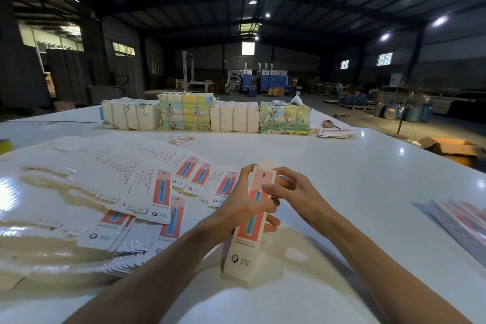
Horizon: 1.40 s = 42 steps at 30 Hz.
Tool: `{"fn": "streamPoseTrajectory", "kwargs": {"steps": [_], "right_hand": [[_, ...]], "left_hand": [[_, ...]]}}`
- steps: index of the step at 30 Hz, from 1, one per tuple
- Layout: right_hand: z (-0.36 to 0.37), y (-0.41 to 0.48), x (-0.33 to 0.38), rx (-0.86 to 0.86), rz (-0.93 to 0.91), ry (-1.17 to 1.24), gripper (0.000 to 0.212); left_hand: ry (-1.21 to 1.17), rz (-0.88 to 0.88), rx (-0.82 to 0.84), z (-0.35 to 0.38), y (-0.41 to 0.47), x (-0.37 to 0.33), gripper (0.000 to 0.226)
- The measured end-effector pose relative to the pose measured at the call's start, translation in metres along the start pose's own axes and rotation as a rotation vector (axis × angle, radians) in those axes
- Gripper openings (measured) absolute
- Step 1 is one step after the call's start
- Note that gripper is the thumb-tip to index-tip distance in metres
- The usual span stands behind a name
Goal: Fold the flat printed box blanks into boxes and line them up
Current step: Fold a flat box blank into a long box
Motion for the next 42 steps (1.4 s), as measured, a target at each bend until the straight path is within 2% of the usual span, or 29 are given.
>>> {"fn": "streamPoseTrajectory", "kwargs": {"steps": [5, 10, 12, 15, 19, 25, 29, 33, 36, 42], "right_hand": [[0.002, 0.002, -0.008, 0.024, 0.06, 0.036, 0.027], [-0.002, 0.0, -0.008, -0.164, 0.03, 0.181, 0.032], [-0.003, 0.001, -0.009, -0.185, 0.058, 0.254, 0.032], [-0.004, 0.001, -0.007, -0.199, 0.09, 0.378, 0.028], [-0.008, -0.002, -0.006, -0.188, 0.028, 0.178, 0.021], [-0.011, -0.002, 0.0, -0.243, -0.05, -0.098, 0.025], [-0.009, -0.004, 0.004, -0.155, -0.033, 0.019, 0.026], [-0.007, -0.004, 0.005, -0.103, 0.047, 0.21, 0.036], [-0.008, -0.004, 0.004, -0.119, 0.071, 0.237, 0.03], [-0.013, -0.002, 0.001, -0.154, 0.119, 0.3, 0.018]], "left_hand": [[-0.032, -0.05, -0.012, -0.001, 0.003, 0.01, 0.099], [0.011, -0.051, 0.017, 0.001, 0.0, 0.007, 0.086], [0.025, -0.088, 0.025, 0.001, 0.0, 0.005, 0.081], [0.088, -0.145, 0.042, -0.001, -0.001, 0.005, 0.087], [0.08, -0.15, 0.084, -0.001, -0.001, 0.009, 0.083], [-0.02, -0.13, 0.112, 0.0, 0.003, 0.009, 0.086], [0.04, -0.161, 0.04, -0.003, 0.001, 0.007, 0.096], [0.055, -0.139, 0.026, -0.004, 0.0, 0.008, 0.093], [0.038, -0.132, 0.05, -0.003, -0.002, 0.008, 0.091], [0.086, -0.129, 0.063, -0.003, -0.001, 0.009, 0.101]]}}
Point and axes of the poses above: each hand's wrist, its own y-axis towards the middle knuckle, its own z-axis out of the palm, x = y × z, the point moved 2 cm from there along y, towards the middle knuckle, and after that the axes turned 14 degrees about x, right-handed, at the moved point
